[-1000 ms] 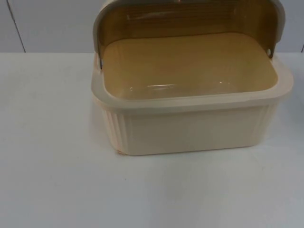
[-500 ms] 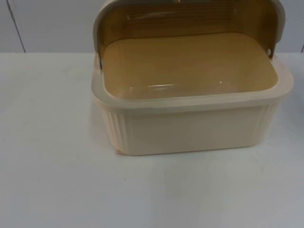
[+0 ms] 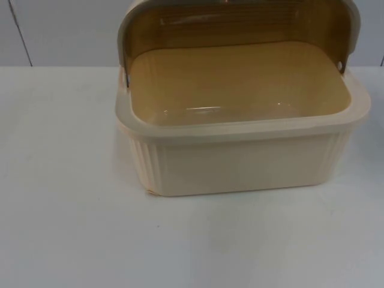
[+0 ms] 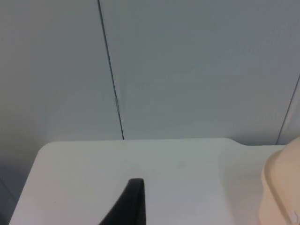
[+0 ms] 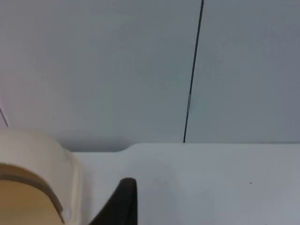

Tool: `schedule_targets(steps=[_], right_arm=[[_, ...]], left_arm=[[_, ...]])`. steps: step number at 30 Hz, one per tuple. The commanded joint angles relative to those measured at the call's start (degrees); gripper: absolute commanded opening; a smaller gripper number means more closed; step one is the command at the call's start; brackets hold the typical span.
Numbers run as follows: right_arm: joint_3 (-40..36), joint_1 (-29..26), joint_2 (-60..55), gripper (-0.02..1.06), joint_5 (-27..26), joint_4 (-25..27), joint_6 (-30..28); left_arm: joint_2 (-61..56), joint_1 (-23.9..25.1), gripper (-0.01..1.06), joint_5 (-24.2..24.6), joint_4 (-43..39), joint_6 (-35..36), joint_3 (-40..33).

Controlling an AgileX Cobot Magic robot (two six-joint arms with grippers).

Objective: Open the box lid with the left hand, place the block into the box with the right hand, then close the box lid with the left hand.

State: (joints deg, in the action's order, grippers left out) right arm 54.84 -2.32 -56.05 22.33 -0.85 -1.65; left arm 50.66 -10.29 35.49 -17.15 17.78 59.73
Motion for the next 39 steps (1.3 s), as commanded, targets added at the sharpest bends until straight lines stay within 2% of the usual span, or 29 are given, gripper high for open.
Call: schedule_targets(steps=[1, 17, 20, 23, 29, 32, 33, 36, 38, 39], right_arm=[[0.27, 0.23, 0.86, 1.05, -0.71, -0.62, 0.96], [0.27, 0.23, 0.99, 1.05, -0.94, -3.54, -0.35], [0.27, 0.23, 1.22, 1.05, -1.8, -4.99, 0.11], [0.27, 0.23, 1.72, 1.05, -1.55, -4.99, 1.2], [0.27, 0.23, 3.33, 1.05, -0.56, -4.99, 1.19], [0.27, 0.23, 3.71, 1.05, -0.3, -4.99, 1.19], [0.27, 0.23, 3.71, 1.05, -0.3, -4.99, 1.19], [0.27, 0.23, 3.71, 1.05, 0.87, -4.99, 1.19], [0.27, 0.23, 3.71, 1.05, 1.02, -4.99, 1.19], [0.27, 0.23, 3.71, 1.05, 1.02, -4.99, 1.19]], left_arm=[[-0.3, -0.32, 1.04, 0.18, -0.05, 0.47, -0.13], [-0.3, -0.32, 1.04, -0.36, -1.26, 1.35, -0.13], [-0.3, -0.32, 1.04, -3.42, -4.06, 1.35, -0.13], [0.21, -0.32, 1.04, -4.32, -4.92, 1.35, -0.13], [6.55, -0.32, 1.04, -4.18, -2.39, -0.18, 0.81], [15.53, -0.32, 1.04, -6.51, 5.04, -6.96, 6.06], [15.53, -0.32, 1.04, -6.51, 5.04, -6.96, 6.06], [23.66, -1.01, 1.04, -6.43, 13.05, -19.22, 13.21], [28.58, -2.52, 1.04, -5.85, 17.61, -31.04, 18.31], [28.58, -2.52, 1.04, -5.85, 17.61, -31.04, 18.31]])
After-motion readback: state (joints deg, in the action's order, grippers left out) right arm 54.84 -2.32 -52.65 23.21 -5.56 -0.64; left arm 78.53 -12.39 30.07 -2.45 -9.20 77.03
